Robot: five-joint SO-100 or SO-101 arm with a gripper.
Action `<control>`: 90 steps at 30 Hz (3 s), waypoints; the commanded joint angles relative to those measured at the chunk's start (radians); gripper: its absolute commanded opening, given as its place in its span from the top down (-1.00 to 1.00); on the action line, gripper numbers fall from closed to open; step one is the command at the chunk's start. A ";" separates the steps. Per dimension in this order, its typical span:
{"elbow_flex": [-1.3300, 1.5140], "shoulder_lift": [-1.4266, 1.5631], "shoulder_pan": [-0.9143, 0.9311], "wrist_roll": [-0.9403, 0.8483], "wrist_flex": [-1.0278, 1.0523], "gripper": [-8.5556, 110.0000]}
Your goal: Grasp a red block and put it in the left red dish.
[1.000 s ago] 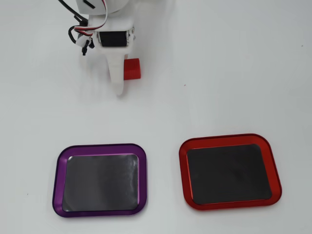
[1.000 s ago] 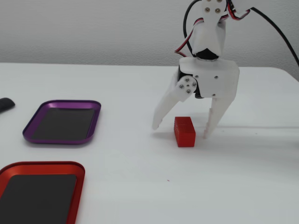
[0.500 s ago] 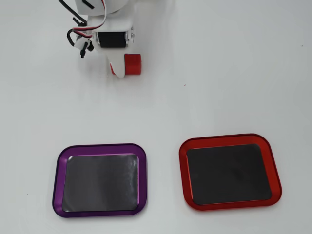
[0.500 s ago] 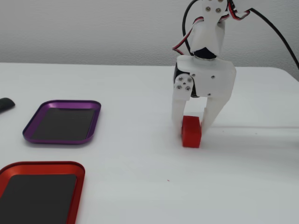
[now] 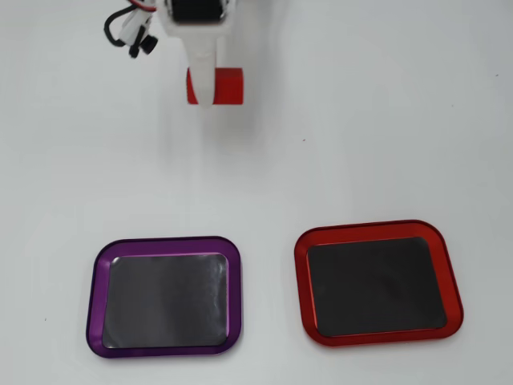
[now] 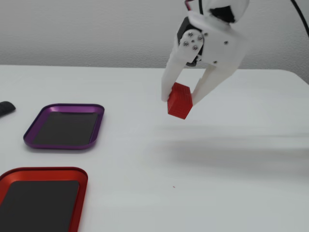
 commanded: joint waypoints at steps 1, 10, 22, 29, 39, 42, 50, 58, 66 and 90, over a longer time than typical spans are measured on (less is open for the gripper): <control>0.044 0.235 -0.071 0.032 0.003 0.86; 0.374 0.543 -0.281 0.077 -0.426 0.86; 0.273 -0.038 -0.377 0.130 -0.825 0.86; -0.092 -0.485 -0.382 0.210 -0.824 0.86; -0.408 -0.790 -0.374 0.209 -0.822 0.86; -0.459 -0.831 -0.374 0.209 -0.822 0.86; -0.463 -0.851 -0.374 0.207 -0.822 0.82; -0.471 -0.845 -0.383 0.207 -0.681 0.58; -0.558 -0.689 -0.385 0.201 -0.414 0.54; -0.229 0.552 -0.362 0.206 0.397 0.38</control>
